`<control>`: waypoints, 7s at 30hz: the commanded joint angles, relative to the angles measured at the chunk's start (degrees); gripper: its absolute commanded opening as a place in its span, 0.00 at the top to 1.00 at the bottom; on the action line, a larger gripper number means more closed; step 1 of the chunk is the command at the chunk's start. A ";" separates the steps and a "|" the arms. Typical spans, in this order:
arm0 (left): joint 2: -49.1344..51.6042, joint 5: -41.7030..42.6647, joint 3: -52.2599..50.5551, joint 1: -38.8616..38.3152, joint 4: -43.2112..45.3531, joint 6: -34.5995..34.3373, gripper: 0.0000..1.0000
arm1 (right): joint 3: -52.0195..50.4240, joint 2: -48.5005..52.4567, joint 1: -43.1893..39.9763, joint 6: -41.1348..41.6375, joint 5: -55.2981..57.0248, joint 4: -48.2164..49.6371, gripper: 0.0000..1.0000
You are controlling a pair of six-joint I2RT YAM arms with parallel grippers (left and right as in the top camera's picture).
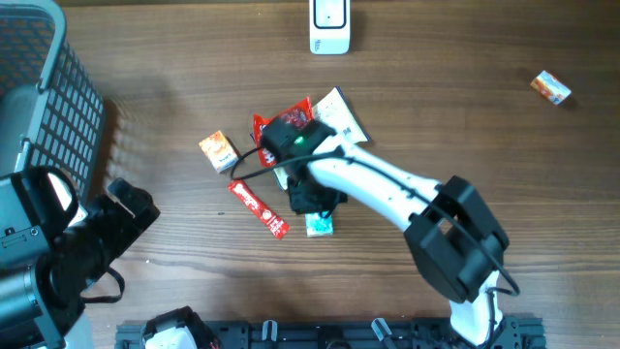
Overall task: Scan the item barcode
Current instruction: 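Grasp the teal Kleenex pack with the right gripper and lift, then carry the teal Kleenex pack up toward the white scanner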
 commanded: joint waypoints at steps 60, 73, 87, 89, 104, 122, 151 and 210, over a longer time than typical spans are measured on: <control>0.00 -0.57 -0.09 0.26 0.13 -0.76 0.00 | 1.81 -0.17 -11.96 -33.20 -47.15 -0.81 0.96; 0.00 -0.57 -0.09 0.26 0.13 -0.76 0.00 | -38.38 -0.17 -31.67 -29.81 -74.71 32.00 0.96; 0.00 -0.55 -0.09 0.26 0.13 -0.76 0.00 | -26.18 -7.19 -35.15 -21.84 -17.92 13.29 0.37; 0.00 -0.57 -0.09 0.26 0.13 -0.76 0.00 | -23.89 -8.87 -35.12 -23.71 -17.66 11.41 0.17; 0.00 -0.57 -0.09 0.26 0.13 -0.76 0.00 | -32.96 -10.14 -27.26 -28.20 -38.10 25.35 0.36; 0.00 -0.57 -0.09 0.26 0.13 -0.76 0.00 | -38.62 -9.97 -23.96 -15.30 -40.52 40.11 0.59; 0.00 -0.57 -0.09 0.26 0.13 -0.76 0.00 | -36.48 -9.53 -37.03 -0.87 -83.87 71.89 0.96; 0.00 -0.57 -0.09 0.26 0.13 -0.76 0.00 | -36.48 -8.15 -43.56 36.26 -88.91 131.99 0.96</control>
